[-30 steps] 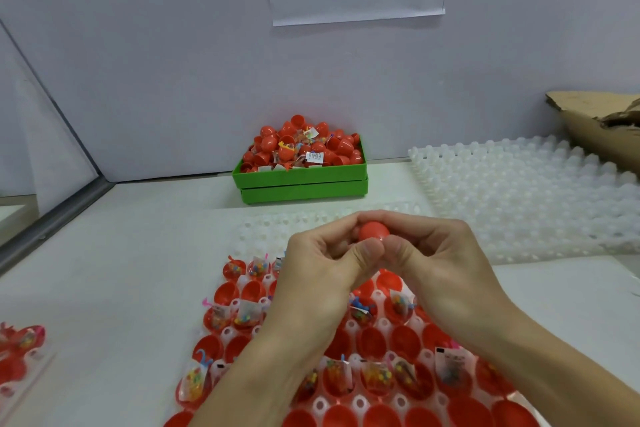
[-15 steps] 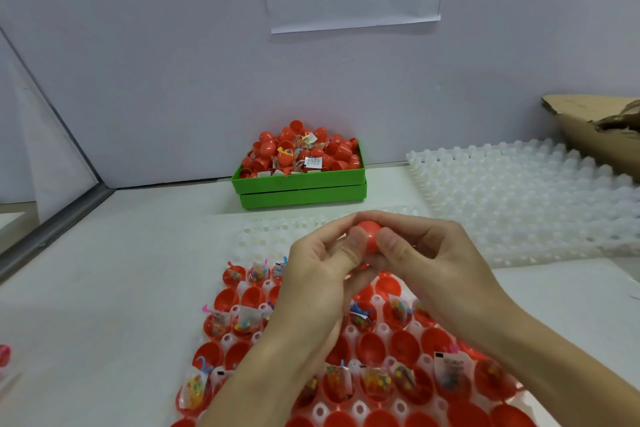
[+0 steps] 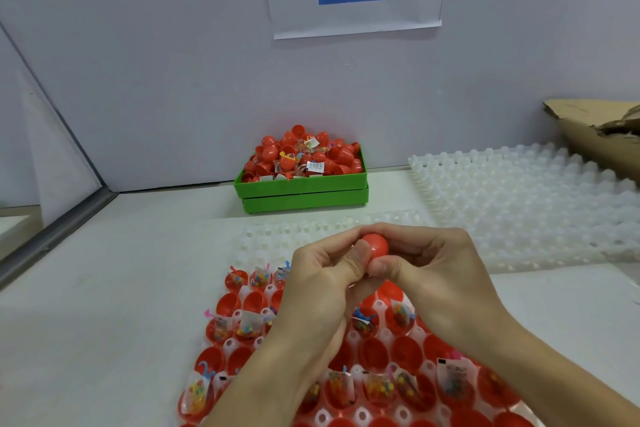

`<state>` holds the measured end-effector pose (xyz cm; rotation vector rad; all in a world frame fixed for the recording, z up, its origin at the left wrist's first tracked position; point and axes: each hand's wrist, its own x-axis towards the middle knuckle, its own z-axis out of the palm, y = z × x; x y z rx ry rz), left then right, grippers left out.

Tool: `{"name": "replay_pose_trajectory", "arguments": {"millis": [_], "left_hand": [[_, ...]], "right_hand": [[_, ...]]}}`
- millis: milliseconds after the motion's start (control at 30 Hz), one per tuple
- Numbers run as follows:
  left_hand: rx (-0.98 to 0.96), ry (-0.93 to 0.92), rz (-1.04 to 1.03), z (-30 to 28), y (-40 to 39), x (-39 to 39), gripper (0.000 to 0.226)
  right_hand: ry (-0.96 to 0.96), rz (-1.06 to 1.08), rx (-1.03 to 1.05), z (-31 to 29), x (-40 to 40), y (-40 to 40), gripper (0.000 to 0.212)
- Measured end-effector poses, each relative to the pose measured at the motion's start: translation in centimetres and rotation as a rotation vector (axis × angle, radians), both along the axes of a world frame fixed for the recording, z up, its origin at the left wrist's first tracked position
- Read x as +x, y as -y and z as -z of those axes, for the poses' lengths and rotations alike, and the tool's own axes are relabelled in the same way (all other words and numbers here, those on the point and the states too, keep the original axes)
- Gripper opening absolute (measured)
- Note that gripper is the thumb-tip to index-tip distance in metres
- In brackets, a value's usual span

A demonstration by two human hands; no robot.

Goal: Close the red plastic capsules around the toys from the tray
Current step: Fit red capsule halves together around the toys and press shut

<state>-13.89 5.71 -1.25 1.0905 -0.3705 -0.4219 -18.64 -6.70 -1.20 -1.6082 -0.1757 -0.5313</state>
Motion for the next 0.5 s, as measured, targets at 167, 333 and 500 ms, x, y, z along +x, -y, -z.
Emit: {"name": "replay_pose_trajectory", "arguments": {"millis": [167, 333, 500], "left_hand": [[-0.061, -0.125, -0.052, -0.4, -0.4, 0.1, 0.039], [-0.002, -0.164, -0.072, -0.4, -0.5, 0.4, 0.041], [0.151, 0.077, -0.194, -0.2, -0.8, 1.0, 0.029]], "right_hand": [[-0.065, -0.117, 0.034, -0.2, -0.4, 0.1, 0.042], [-0.045, 0.072, -0.103, -0.5, -0.6, -0.1, 0.04], [-0.039, 0.16, -0.128, -0.3, -0.6, 0.3, 0.031]]}}
